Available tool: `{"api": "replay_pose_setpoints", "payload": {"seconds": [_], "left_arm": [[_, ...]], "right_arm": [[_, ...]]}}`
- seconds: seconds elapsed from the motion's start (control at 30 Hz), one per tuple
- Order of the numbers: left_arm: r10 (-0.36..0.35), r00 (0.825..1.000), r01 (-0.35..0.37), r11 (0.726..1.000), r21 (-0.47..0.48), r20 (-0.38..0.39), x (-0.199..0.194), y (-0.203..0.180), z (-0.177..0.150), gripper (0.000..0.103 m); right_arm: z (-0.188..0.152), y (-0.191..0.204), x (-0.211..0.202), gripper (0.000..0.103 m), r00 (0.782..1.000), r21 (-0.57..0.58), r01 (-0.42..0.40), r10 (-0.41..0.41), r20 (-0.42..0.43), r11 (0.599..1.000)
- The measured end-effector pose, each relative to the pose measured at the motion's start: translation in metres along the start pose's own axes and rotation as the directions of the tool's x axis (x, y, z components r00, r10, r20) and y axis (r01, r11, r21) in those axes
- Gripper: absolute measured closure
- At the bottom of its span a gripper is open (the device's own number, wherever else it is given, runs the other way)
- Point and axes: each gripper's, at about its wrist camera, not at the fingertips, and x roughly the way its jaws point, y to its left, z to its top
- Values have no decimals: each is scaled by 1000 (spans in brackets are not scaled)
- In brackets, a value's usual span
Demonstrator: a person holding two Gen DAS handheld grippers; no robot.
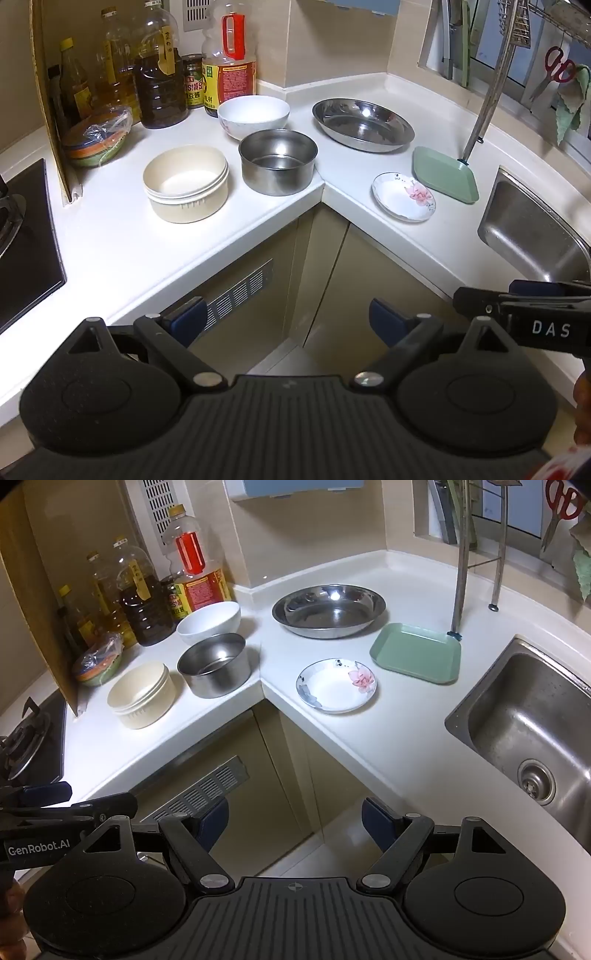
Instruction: Organize plates and bowls
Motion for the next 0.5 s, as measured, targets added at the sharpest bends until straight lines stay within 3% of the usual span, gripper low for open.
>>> {"api": "replay_pose_setpoints", "payload": {"seconds": [0.5], "left_arm": [[-1, 1000, 1, 1000, 0, 4, 1, -11, 1, 10]], "right_arm": [[-2, -2, -1, 23, 1000, 7, -2, 2, 1, 1000]]}}
